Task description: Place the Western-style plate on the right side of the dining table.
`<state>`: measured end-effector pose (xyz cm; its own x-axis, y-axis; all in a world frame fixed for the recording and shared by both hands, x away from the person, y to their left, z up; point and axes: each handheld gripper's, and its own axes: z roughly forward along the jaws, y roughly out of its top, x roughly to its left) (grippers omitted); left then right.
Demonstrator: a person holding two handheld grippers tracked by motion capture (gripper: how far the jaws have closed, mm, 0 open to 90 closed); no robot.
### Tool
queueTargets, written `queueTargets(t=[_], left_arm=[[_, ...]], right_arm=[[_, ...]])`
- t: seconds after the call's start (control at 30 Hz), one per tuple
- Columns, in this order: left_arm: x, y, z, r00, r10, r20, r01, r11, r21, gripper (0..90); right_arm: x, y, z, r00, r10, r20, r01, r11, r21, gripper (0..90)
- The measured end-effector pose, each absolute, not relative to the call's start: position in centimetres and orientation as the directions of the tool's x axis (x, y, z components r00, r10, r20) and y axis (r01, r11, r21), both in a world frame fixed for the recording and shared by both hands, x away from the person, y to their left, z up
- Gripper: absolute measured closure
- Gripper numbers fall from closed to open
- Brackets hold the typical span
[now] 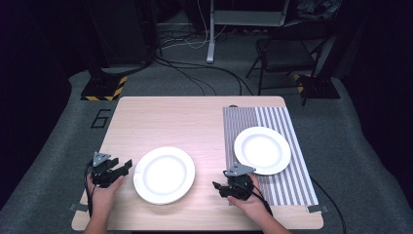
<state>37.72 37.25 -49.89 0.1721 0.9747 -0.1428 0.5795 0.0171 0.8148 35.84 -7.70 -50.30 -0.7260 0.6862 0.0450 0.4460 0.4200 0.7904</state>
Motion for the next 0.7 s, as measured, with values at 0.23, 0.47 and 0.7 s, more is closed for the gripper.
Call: queueTargets(t=[0.23, 0.47, 0.7], left_arm=[[38.6, 38.6, -50.9, 0.131, 0.975, -0.18, 0.601, 0.067, 0.797, 38.8], [39.0, 38.7, -51.3, 0.098, 0.979, -0.178, 0.602, 0.084, 0.794, 37.4], [39.5, 39.0, -51.9, 0.072, 0.99, -0.118, 0.619, 0.048, 0.784, 37.1]], right_arm=[[35.8, -7.5, -50.9, -0.745, 0.665, 0.045, 0.436, 0.435, 0.788, 38.2], [35.6, -7.4, -51.2, -0.748, 0.662, 0.036, 0.428, 0.441, 0.789, 38.3], [35.5, -7.3, -51.7, -0.766, 0.642, 0.032, 0.419, 0.461, 0.782, 38.8]])
